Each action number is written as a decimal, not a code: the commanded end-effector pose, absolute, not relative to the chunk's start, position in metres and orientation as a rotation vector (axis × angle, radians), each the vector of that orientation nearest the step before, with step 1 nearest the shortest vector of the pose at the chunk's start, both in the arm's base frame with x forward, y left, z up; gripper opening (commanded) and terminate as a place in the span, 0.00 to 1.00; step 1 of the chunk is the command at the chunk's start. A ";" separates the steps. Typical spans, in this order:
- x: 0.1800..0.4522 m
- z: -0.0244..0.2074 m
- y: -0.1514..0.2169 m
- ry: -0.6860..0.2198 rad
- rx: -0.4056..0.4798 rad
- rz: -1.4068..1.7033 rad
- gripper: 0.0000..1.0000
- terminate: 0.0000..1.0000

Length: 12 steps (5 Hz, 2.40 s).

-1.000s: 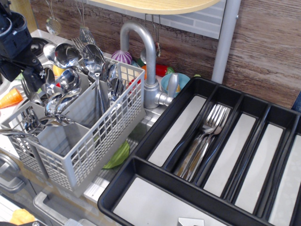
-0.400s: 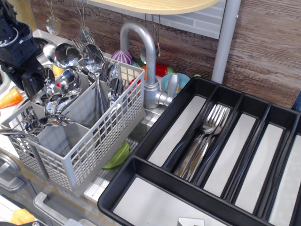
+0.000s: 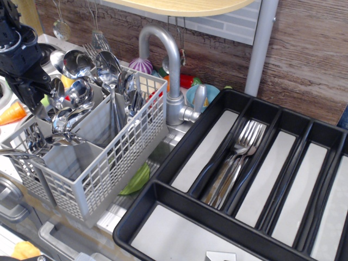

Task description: Put fork from basket to tray

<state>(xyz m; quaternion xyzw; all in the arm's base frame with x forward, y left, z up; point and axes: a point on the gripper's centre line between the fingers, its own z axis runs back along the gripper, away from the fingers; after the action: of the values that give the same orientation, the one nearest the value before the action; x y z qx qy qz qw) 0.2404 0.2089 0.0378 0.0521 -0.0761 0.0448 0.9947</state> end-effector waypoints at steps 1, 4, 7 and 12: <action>0.242 0.085 0.206 -0.172 0.218 0.112 0.00 0.00; 0.231 0.174 0.183 -0.161 0.473 0.161 0.00 0.00; 0.223 0.242 0.154 -0.157 0.468 0.154 0.00 0.00; 0.286 0.190 0.054 -0.137 0.247 0.125 0.00 0.00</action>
<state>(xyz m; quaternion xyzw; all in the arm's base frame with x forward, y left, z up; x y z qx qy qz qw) 0.2861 0.0389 0.1652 0.1275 -0.0298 0.0566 0.9898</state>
